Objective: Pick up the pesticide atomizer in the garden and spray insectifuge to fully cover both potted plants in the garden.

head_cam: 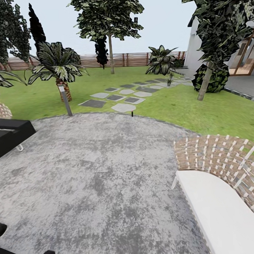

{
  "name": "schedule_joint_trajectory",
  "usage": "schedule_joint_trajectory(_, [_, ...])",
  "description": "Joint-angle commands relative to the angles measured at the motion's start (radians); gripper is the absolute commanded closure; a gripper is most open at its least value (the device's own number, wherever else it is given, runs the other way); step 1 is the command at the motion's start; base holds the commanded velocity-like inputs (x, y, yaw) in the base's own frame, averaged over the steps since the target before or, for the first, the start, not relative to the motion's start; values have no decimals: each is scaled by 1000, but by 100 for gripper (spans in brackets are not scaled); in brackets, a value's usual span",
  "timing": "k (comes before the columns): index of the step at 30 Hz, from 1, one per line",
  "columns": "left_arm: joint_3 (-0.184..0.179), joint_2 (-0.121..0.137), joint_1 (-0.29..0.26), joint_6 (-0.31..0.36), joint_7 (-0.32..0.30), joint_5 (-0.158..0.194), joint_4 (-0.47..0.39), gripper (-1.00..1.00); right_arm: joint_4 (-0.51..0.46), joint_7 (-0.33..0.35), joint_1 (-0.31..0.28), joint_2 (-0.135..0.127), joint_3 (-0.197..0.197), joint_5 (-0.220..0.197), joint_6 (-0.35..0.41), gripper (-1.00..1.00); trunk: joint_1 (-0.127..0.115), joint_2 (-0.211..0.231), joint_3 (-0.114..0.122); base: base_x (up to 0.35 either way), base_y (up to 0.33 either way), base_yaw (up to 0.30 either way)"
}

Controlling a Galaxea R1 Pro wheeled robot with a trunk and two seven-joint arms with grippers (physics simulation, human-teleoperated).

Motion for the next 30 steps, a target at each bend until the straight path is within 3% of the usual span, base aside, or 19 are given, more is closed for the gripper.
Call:
schedule_joint_trajectory(1, [2,0,-1,-3,1,0,1,-100,1,1,0,0,0,0,-3,-100,0,0,-1,301,-78,0])
schedule_joint_trajectory(30, [2,0,0,-3,1,0,1,-100,1,1,0,0,0,0,-3,-100,0,0,-1,301,-10,0])
